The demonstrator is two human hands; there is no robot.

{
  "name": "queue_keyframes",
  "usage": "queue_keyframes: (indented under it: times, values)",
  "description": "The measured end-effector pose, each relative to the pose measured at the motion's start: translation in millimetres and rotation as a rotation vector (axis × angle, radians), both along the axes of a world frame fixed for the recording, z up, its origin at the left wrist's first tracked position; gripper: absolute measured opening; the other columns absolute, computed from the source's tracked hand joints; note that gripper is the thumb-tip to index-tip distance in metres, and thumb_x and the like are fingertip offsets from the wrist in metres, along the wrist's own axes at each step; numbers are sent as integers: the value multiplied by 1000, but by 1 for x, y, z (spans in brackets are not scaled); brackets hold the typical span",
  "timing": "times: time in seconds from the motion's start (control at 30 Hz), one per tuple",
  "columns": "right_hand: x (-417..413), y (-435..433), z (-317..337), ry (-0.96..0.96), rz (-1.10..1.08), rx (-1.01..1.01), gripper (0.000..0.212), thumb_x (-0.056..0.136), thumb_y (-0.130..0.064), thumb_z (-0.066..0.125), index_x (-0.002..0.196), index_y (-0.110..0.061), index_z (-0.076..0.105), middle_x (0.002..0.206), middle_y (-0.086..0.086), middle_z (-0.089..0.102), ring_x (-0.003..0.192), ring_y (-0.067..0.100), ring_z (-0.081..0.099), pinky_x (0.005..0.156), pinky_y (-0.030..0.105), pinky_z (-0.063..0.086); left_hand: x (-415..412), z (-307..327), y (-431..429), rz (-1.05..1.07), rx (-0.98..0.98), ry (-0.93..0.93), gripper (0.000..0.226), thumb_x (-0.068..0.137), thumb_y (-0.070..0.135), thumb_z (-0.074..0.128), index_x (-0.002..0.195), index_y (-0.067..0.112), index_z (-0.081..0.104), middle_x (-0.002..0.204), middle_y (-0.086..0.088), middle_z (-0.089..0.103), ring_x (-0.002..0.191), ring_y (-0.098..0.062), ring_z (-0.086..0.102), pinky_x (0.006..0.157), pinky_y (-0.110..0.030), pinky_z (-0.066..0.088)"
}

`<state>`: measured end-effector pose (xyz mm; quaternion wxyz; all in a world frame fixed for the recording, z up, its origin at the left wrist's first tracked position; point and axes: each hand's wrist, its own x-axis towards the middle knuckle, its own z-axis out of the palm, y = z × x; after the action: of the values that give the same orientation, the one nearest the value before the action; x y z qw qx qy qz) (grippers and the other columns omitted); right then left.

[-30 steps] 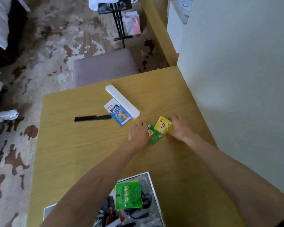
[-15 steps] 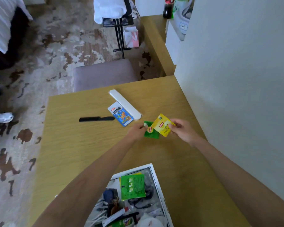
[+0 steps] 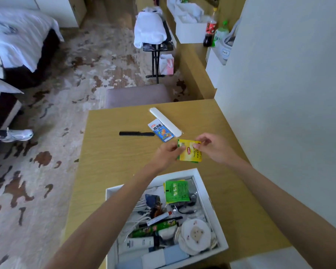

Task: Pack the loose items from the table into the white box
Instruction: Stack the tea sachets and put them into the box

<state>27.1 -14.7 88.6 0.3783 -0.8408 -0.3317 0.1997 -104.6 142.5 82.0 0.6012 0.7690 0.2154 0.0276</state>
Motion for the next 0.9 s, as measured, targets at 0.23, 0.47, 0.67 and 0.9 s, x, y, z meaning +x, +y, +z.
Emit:
queue_keyframes:
  times: [0.23,0.47,0.67,0.9]
  values:
    - [-85,-6,31,-356,382,-128,55,78,-57,66,122,-25,55,130,-15,48,111,0,47,87,21,44,-69,0,-1,-3,-20,-33,24,97,20,51,77,19,64,60,2,54,49,-5,55,36,-23,46]
    - [-120,-10,3,-531,575,-337,44,83,-48,64,115,-22,49,123,-7,48,81,2,42,63,16,33,-104,-30,-10,-28,-129,163,22,98,22,48,99,6,64,70,-4,58,53,-5,59,41,-20,52]
    - [-121,-11,-17,-619,604,-391,43,77,-37,65,112,-13,57,110,0,53,91,14,48,69,22,32,-105,-44,-19,-18,-91,282,20,98,23,49,99,7,61,65,-1,55,51,-7,58,42,-22,54]
    - [-116,-7,-28,-788,697,-495,38,79,-39,56,106,-13,61,119,4,57,114,22,51,92,36,44,-108,-54,-20,-59,490,381,29,95,37,47,93,12,61,86,-11,70,76,-30,68,67,-38,58]
